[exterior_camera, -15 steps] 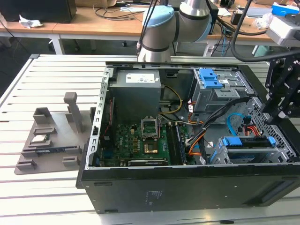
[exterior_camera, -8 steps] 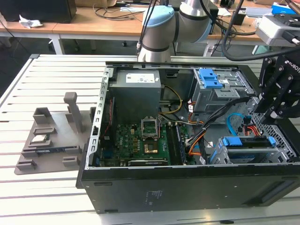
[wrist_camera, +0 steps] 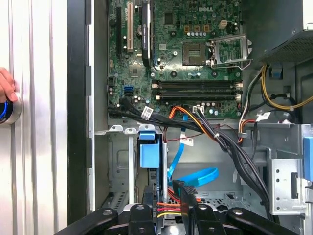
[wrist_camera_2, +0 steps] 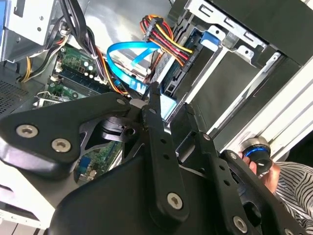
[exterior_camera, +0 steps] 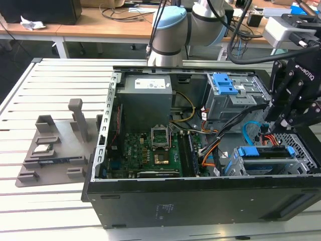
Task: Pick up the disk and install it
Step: 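Insert the second disk wire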
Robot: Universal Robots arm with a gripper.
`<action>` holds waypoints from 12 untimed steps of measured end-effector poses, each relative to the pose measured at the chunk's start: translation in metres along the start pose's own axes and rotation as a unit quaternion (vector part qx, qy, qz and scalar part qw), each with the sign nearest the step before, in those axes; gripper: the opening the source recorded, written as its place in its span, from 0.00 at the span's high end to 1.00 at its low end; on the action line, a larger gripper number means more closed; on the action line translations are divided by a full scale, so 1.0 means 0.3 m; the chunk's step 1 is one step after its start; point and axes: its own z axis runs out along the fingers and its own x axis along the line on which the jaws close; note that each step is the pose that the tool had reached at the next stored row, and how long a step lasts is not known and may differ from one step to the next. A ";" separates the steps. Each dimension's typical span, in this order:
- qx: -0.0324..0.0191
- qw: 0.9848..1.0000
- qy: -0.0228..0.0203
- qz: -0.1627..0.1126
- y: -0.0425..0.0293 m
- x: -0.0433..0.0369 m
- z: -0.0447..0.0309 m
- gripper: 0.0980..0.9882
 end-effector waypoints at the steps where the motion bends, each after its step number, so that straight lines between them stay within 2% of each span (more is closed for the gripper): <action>1: 0.000 1.000 0.000 0.000 0.004 0.000 0.000 0.70; 4: 0.000 1.000 0.000 0.000 0.013 0.000 0.006 0.70; 8: 0.000 1.000 0.000 -0.005 0.015 -0.050 0.006 0.70; 9: 0.000 1.000 0.000 -0.009 0.016 -0.055 0.009 0.70; 12: 0.000 1.000 0.001 -0.016 0.016 -0.055 0.027 0.70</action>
